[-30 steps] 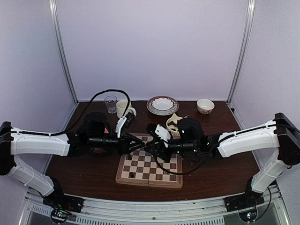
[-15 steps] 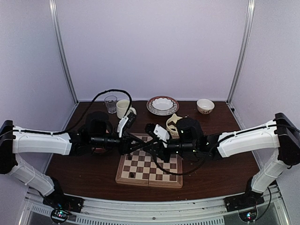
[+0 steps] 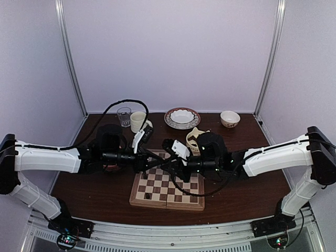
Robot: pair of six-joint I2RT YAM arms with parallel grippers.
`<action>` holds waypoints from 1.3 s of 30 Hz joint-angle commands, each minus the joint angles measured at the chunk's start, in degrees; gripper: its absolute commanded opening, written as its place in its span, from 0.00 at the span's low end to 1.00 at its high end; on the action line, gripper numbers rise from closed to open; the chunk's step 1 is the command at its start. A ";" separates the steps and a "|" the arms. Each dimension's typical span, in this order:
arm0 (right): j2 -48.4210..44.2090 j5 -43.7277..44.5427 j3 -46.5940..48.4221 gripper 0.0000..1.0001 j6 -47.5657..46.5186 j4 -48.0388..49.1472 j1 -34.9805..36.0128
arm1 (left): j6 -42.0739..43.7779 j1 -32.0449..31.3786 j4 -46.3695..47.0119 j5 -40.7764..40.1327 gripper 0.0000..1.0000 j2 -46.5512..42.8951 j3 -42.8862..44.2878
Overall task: Set up the chess pieces on the board
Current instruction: Pass from the right arm to the left
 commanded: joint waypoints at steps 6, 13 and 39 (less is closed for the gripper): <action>0.14 1.21 1.20 0.22 -0.87 0.39 0.27 | 0.55 -0.21 -0.15 -0.53 0.02 -0.39 1.30; 0.30 1.56 1.11 0.21 -1.05 0.20 0.32 | 0.85 -0.19 -0.84 -5.35 0.00 -2.81 -0.18; -4.83 16.32 -5.90 0.19 4.93 4.90 0.18 | 12.06 -6.73 -8.97 -21.26 0.00 -5.65 -4.32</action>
